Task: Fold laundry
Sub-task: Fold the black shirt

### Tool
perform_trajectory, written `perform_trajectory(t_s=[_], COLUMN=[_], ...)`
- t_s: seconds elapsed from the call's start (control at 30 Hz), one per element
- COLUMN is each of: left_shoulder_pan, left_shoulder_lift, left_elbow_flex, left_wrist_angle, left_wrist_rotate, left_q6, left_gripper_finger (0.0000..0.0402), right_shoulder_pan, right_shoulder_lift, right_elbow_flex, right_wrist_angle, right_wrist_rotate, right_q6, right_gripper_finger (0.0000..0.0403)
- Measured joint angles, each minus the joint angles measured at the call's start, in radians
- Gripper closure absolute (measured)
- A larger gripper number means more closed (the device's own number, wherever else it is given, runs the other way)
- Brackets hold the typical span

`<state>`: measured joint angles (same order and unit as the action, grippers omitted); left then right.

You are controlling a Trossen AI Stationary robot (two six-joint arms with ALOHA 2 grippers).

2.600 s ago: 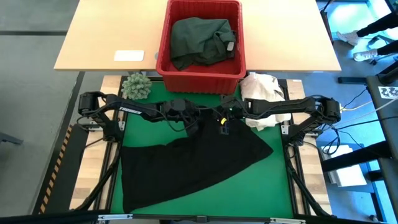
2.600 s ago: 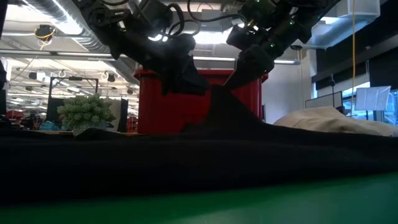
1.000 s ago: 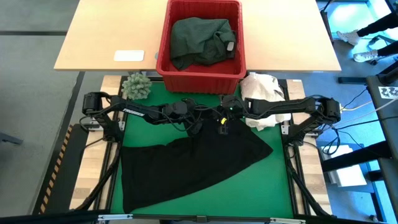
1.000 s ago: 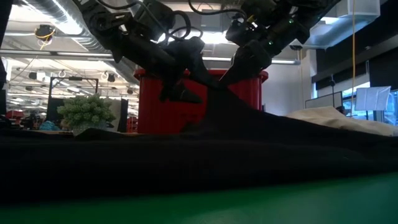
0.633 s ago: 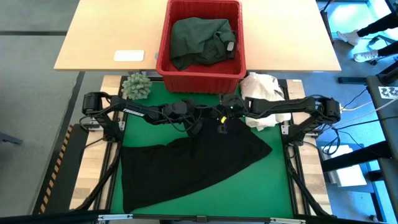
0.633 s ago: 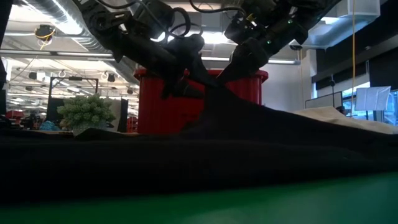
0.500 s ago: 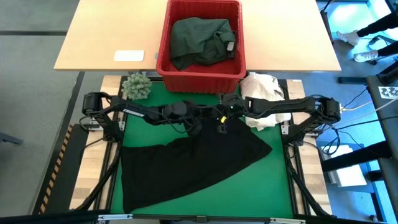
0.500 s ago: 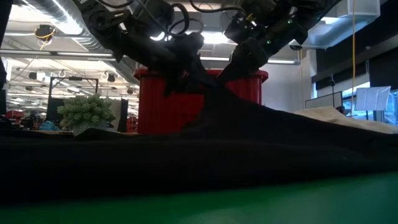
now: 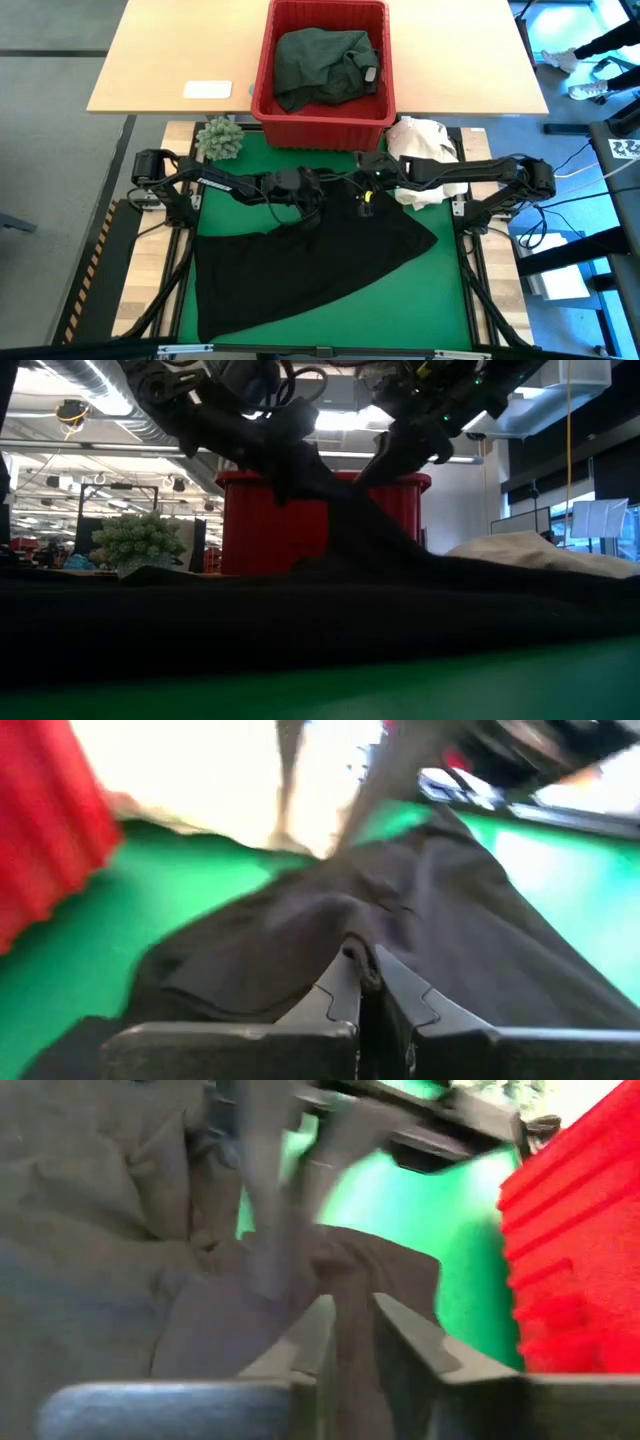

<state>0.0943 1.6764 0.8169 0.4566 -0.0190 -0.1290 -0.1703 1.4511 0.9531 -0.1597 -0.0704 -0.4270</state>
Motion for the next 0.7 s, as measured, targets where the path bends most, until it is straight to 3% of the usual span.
perform_trajectory(t_s=[0.2, 0.33, 0.7], left_shoulder_pan=[-0.044, -0.099, -0.169], left_shoulder_lift=[0.000, 0.000, -0.001], left_elbow_flex=[0.000, 0.000, 0.000], left_wrist_angle=[-0.128, -0.179, -0.198], left_wrist_rotate=[0.126, 0.148, 0.145], left_q6=[0.096, 0.182, 0.191], left_gripper_finger=[0.0400, 0.0400, 0.0401], right_shoulder_pan=[-0.001, -0.002, -0.071], right_shoulder_lift=[-0.023, 0.006, 0.151], right_elbow_flex=[0.000, 0.000, 0.000], right_wrist_angle=[-0.117, -0.175, -0.183], right_wrist_rotate=[-0.003, -0.029, -0.073], right_q6=[-0.004, 0.006, 0.030], right_gripper_finger=[0.0245, 0.0214, 0.0196])
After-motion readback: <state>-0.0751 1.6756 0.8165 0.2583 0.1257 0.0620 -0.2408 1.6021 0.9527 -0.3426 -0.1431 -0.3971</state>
